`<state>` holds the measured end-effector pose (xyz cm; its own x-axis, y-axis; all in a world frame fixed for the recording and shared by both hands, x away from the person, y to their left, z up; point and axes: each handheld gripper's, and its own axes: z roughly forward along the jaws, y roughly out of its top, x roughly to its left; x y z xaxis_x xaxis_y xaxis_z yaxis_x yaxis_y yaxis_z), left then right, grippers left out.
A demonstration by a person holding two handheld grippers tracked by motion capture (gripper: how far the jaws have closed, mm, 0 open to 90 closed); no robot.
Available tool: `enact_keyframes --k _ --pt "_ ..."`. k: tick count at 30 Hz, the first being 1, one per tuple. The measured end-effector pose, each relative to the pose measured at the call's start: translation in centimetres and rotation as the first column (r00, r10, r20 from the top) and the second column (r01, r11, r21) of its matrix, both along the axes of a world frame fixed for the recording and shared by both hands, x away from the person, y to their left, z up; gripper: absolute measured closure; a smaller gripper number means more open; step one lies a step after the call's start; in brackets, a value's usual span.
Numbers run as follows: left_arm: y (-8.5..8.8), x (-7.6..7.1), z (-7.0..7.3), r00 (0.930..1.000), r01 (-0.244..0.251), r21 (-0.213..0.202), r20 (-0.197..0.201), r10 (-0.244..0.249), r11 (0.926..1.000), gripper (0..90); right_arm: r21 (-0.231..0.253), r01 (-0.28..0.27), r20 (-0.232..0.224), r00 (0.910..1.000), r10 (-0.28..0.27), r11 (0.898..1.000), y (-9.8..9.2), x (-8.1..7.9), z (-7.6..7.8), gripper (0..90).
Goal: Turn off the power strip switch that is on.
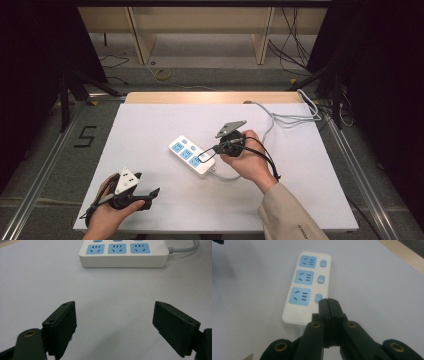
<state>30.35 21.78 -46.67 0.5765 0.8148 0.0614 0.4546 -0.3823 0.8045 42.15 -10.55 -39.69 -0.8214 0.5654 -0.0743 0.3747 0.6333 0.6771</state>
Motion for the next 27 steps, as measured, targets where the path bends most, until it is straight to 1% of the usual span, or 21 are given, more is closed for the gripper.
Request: enact_keyframes --k 6,7,13,21,24,25,26,27 --pt "0.0 0.0 0.0 1.0000 0.000 -0.001 -0.001 0.000 1.0000 19.2 -0.010 -0.009 -0.003 1.0000 0.009 1.000 0.5 0.4 0.0 90.0" --pt "0.0 0.0 0.0 1.0000 0.000 -0.001 -0.001 0.000 1.0000 19.3 -0.005 -0.005 -0.004 1.0000 0.005 1.000 0.6 0.4 0.0 90.0" --pt "0.0 0.0 0.0 1.0000 0.001 0.000 -0.001 -0.001 1.0000 19.3 -0.018 -0.016 -0.006 0.9999 0.016 1.000 1.0 0.8 0.0 90.0" --pt "-0.1 0.1 0.0 1.0000 0.002 0.001 0.001 -0.002 1.0000 19.3 -0.019 -0.024 -0.015 0.9996 0.024 1.000 1.6 1.1 -0.2 90.0" --pt "-0.1 0.1 0.0 1.0000 0.003 0.002 0.001 -0.003 1.0000 19.3 -0.014 -0.018 -0.022 0.9996 0.018 1.000 1.8 1.1 -0.1 90.0" --pt "-0.1 0.0 0.0 1.0000 0.001 -0.001 0.000 -0.001 1.0000 19.3 -0.020 -0.021 -0.021 0.9996 0.021 1.000 1.8 1.2 -0.1 90.0" --pt "-0.1 0.1 0.0 1.0000 0.004 0.002 0.000 -0.004 1.0000 19.3 -0.010 -0.009 -0.024 0.9997 0.009 1.000 1.9 1.2 -0.1 90.0" --pt "-0.1 0.0 0.0 1.0000 0.003 0.001 -0.002 -0.003 1.0000 19.3 -0.017 -0.022 -0.018 0.9996 0.022 1.000 1.8 1.3 -0.1 90.0"
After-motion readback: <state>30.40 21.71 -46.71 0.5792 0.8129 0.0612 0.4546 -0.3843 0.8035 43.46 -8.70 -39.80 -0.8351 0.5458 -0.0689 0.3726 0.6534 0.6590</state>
